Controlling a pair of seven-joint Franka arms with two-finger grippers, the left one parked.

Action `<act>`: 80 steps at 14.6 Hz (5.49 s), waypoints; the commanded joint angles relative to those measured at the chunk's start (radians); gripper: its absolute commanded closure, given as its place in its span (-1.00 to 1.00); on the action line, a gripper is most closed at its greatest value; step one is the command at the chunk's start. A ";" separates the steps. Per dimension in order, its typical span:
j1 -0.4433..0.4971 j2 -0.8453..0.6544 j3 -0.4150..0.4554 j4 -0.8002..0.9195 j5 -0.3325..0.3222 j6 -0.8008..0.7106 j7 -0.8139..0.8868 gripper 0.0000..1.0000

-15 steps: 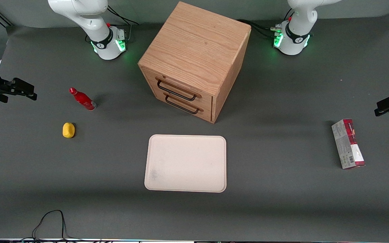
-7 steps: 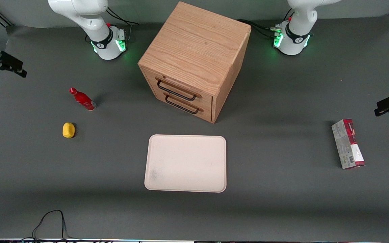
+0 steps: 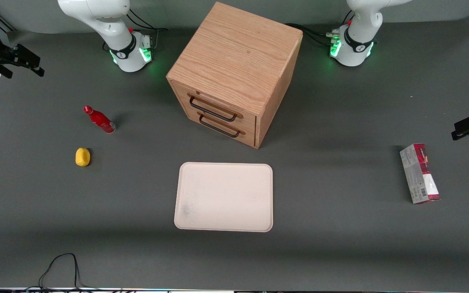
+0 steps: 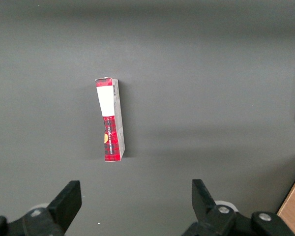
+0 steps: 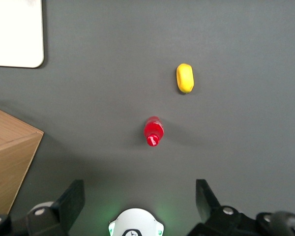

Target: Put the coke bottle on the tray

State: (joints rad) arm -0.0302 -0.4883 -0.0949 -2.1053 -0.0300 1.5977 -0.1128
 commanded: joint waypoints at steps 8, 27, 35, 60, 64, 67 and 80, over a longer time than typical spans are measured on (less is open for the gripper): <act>0.071 -0.065 -0.060 -0.134 -0.040 0.090 -0.126 -1.00; 0.066 -0.018 -0.114 -0.568 -0.050 0.612 -0.133 -1.00; 0.066 0.088 -0.143 -0.651 -0.050 0.798 -0.157 -1.00; 0.072 0.087 -0.146 -0.547 -0.079 0.648 -0.148 1.00; 0.075 0.066 -0.132 -0.347 -0.085 0.420 -0.148 1.00; 0.075 0.070 -0.102 -0.150 -0.087 0.221 -0.148 1.00; 0.174 0.443 -0.080 0.590 -0.050 -0.145 -0.147 1.00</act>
State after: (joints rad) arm 0.1027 -0.2206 -0.1708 -1.7504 -0.0966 1.5256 -0.2511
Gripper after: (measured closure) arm 0.670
